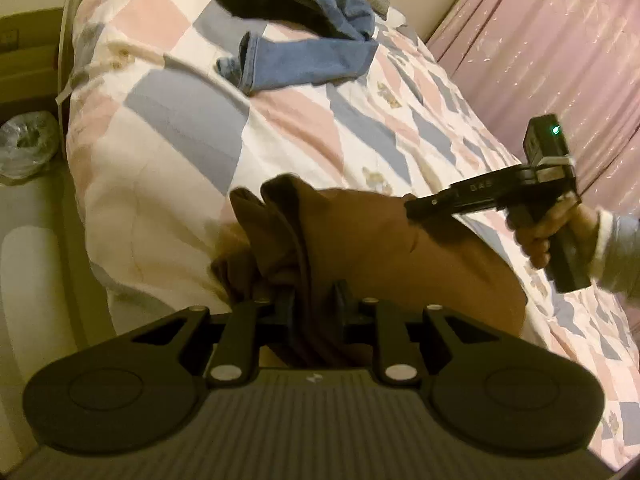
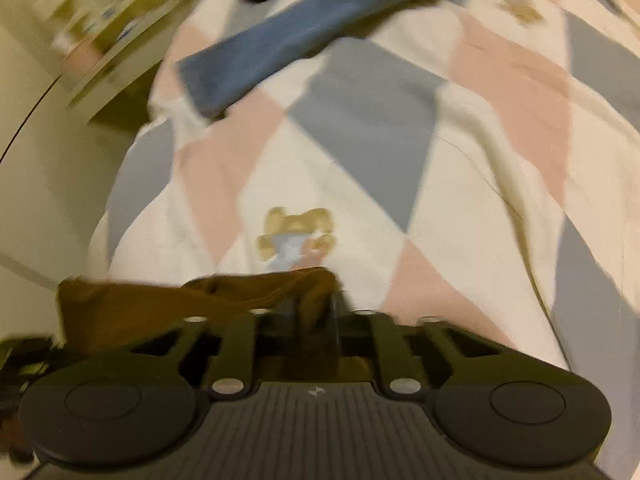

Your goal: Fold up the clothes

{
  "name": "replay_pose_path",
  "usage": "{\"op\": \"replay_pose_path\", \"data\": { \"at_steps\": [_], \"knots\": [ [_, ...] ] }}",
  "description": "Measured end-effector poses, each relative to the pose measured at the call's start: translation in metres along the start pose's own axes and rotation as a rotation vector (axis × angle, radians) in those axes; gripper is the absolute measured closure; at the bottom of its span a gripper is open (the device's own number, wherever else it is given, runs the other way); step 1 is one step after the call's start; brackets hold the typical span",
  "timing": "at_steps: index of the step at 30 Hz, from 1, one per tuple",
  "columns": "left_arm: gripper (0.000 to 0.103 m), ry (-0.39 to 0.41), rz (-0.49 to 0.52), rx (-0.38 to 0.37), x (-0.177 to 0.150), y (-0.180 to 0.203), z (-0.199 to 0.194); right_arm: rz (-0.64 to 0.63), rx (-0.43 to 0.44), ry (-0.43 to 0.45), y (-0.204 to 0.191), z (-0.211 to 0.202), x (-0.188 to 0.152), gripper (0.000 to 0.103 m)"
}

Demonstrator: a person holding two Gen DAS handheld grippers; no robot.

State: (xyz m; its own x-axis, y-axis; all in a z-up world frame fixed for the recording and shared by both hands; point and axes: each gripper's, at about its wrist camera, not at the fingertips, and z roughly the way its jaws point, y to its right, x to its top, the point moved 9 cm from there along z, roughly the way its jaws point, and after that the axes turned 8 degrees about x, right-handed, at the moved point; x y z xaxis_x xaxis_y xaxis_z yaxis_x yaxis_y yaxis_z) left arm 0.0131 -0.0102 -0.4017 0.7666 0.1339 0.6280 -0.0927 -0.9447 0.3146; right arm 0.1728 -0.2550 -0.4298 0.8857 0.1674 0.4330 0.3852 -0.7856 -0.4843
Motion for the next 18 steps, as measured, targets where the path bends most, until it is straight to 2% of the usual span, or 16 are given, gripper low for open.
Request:
{"op": "replay_pose_path", "data": {
  "at_steps": [2, 5, 7, 10, 12, 13, 15, 18],
  "knots": [
    [0.073, 0.005, 0.043, 0.052, 0.001, -0.002, -0.013, -0.025, -0.057, 0.069, -0.002, -0.022, 0.001, 0.054],
    [0.075, -0.004, 0.078, 0.091, -0.004, -0.002, -0.039, -0.058, -0.122, 0.156, -0.009, -0.065, -0.005, 0.052],
    [0.076, -0.013, 0.103, 0.069, -0.011, 0.011, -0.060, -0.169, -0.163, 0.192, -0.026, -0.095, -0.019, 0.052],
    [0.084, -0.035, 0.132, -0.019, -0.033, 0.049, -0.087, -0.391, -0.223, 0.161, -0.062, -0.123, -0.062, 0.053],
    [0.085, -0.056, 0.144, -0.078, -0.053, 0.075, -0.100, -0.540, -0.246, 0.103, -0.086, -0.128, -0.101, 0.054],
    [0.085, -0.068, 0.131, -0.091, -0.062, 0.084, -0.100, -0.604, -0.255, 0.074, -0.096, -0.128, -0.118, 0.059],
    [0.085, -0.084, 0.105, -0.076, -0.080, 0.092, -0.095, -0.724, -0.273, 0.039, -0.111, -0.126, -0.148, 0.060],
    [0.086, -0.056, 0.066, -0.028, -0.090, 0.093, -0.083, -0.827, -0.291, 0.021, -0.119, -0.117, -0.173, 0.060]
  ]
}}
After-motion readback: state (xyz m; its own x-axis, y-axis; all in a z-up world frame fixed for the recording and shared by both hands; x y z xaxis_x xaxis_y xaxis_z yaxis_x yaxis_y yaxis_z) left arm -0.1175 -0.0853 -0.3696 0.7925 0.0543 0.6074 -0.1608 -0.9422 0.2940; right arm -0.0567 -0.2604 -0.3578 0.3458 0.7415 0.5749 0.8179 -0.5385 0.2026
